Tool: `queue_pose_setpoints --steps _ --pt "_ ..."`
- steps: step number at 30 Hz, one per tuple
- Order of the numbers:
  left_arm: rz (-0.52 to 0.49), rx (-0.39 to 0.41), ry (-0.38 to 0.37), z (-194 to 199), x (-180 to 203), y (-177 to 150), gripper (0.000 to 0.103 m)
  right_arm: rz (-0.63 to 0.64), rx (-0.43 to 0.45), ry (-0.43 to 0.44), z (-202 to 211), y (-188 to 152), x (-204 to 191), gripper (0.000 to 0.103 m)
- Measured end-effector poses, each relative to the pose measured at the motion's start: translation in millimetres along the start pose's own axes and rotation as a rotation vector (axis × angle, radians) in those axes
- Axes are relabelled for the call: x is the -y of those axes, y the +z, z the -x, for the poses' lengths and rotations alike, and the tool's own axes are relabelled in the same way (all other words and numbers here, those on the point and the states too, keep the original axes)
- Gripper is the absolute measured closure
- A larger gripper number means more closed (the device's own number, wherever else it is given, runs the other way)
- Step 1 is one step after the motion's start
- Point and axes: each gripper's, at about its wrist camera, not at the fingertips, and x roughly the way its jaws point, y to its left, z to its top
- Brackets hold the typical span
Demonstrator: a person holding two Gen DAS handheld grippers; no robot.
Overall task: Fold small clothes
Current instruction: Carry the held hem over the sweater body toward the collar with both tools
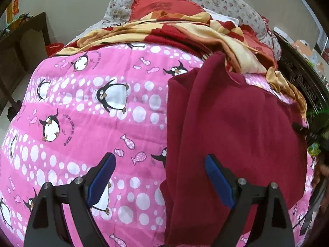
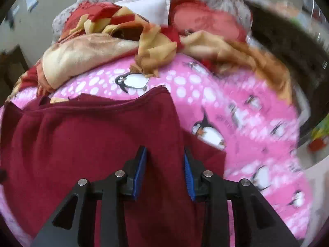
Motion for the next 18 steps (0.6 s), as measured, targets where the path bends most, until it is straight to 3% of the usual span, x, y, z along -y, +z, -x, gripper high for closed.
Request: queue_pose_setpoints --steps 4,7,11,18 --pt "-0.018 0.005 0.01 0 2 -1 0.011 0.048 0.153 0.019 50 8 -22 0.07" --pt "-0.007 0.005 0.003 2 -1 -3 0.011 0.132 0.209 0.155 76 18 -60 0.07" --pt "0.0 0.001 -0.002 1 -3 -6 0.011 0.248 0.166 0.349 76 22 -122 0.07" --pt "0.011 -0.011 -0.015 -4 -5 -9 0.011 0.335 0.087 0.455 36 12 -206 0.076"
